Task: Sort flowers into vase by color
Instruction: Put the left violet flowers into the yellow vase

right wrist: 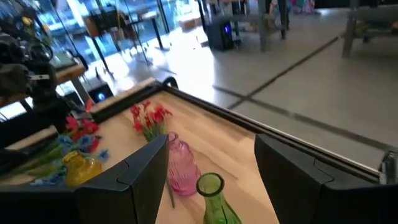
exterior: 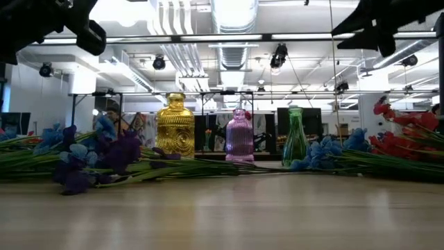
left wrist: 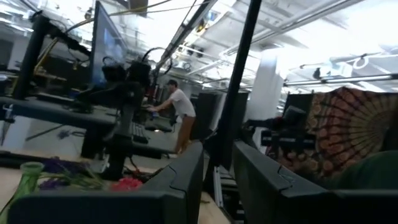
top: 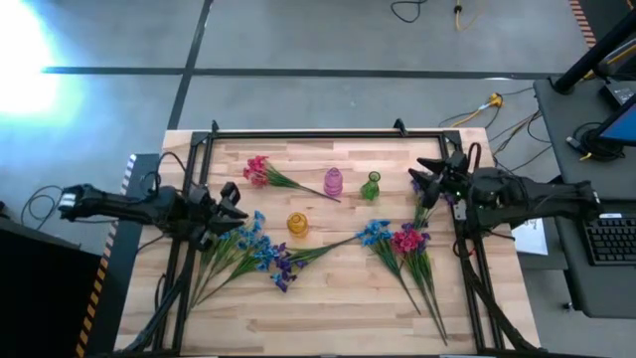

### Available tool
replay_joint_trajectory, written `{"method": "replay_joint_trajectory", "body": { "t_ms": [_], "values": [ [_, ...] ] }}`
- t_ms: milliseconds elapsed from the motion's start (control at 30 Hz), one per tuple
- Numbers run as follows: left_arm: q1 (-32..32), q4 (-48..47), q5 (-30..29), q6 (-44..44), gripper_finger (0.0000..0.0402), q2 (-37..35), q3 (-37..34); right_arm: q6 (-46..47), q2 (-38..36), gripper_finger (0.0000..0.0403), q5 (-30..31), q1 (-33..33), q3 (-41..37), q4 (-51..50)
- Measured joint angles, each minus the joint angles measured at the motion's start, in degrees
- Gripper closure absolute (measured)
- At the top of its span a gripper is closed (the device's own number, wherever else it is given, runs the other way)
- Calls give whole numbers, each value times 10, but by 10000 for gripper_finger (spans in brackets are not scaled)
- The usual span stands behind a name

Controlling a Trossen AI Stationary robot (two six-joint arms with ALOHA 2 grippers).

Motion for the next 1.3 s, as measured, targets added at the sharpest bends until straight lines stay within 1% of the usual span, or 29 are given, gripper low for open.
{"method": "replay_joint_trajectory", "body": {
  "t_ms": [133, 200, 267, 367, 533, 600, 667, 733, 900, 1033, 1100, 1200, 1300],
  "values": [
    [-60, 91, -52, 39, 327, 44, -21, 6, 32, 174, -21, 0, 57, -68],
    [-85, 163, -61, 57, 327, 64, -38, 9, 42, 174, -43, 0, 81, -95],
    [-103, 207, -61, 69, 327, 81, -43, 12, 53, 174, -72, 0, 98, -110],
    [-112, 205, -61, 72, 327, 94, -33, 12, 64, 174, -120, 0, 112, -112],
    [-112, 203, -62, 68, 327, 104, -24, 19, 77, 174, -166, 0, 119, -108],
    [-112, 203, -62, 50, 327, 106, -20, 19, 85, 174, -166, 0, 120, -102],
    [-112, 203, -62, 0, 327, 110, -12, 19, 92, 174, -166, 0, 120, -100],
    [-112, 203, -62, -30, 327, 113, -3, 14, 99, 174, -163, 0, 120, -100],
    [-112, 201, -62, -37, 327, 127, 16, 15, 118, 174, -162, 0, 120, -100],
    [-112, 200, -62, -37, 327, 141, 30, 51, 144, 174, -167, 0, 120, -69],
    [-112, 199, -62, -37, 327, 147, 36, 43, 161, 174, -187, 1, 120, -52],
    [-112, 198, -62, -55, 327, 155, 44, 8, 192, 174, -235, 2, 120, -31],
    [-112, 197, -54, -67, 327, 162, 49, -21, 221, 174, -243, 5, 120, -15]
  ]
}}
